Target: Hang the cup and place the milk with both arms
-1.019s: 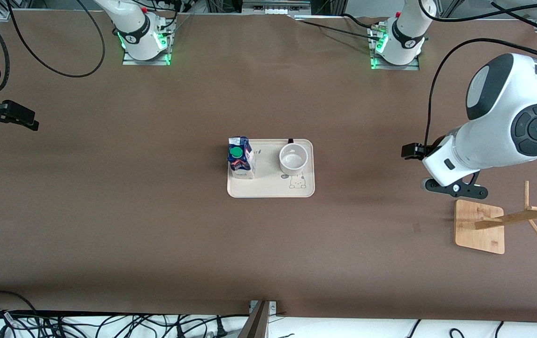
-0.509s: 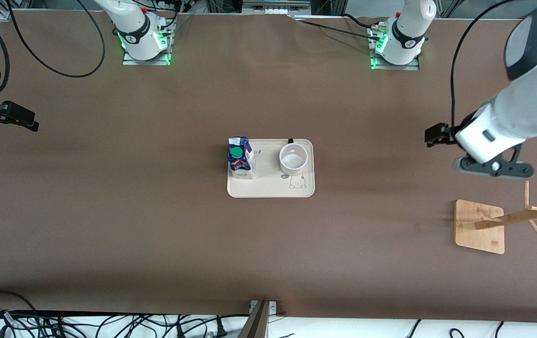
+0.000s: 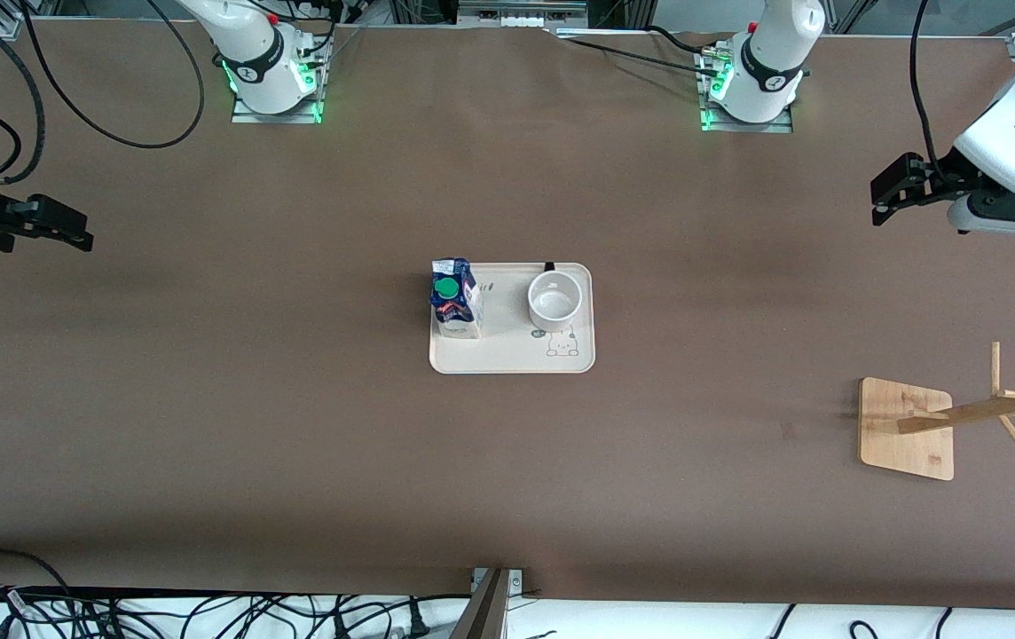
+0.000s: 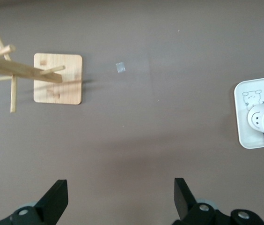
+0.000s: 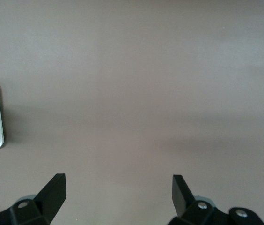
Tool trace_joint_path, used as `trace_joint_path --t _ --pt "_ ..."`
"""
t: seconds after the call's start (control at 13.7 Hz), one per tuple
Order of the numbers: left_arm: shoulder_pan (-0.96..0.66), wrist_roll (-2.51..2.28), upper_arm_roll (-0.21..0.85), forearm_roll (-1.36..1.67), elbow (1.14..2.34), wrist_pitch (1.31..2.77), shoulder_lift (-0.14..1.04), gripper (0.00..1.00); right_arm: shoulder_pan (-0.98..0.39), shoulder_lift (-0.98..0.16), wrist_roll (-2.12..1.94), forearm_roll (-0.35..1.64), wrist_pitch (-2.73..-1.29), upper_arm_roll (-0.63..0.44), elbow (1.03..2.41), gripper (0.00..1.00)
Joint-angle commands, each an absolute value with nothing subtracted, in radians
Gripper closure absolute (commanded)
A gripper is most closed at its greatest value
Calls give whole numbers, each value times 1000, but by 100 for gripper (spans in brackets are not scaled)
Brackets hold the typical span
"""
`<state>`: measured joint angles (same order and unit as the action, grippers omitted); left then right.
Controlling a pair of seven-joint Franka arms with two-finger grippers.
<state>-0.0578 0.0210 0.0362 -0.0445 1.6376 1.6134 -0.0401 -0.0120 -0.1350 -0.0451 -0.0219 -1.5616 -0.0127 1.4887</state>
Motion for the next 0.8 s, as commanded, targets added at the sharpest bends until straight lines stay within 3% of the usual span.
trace_joint_path --t 0.0,0.36,0.73 --pt "-121 35 -43 -31 1689 1634 -72 0 -20 -149 -40 15 -1569 -12 1474 0" --pt "-118 32 -43 -32 1677 1608 -63 0 -32 -178 -41 100 -1606 -11 1474 0" --pt "-118 23 -43 -29 1677 1601 -61 0 -175 -201 261 74 -1673 -11 1474 0"
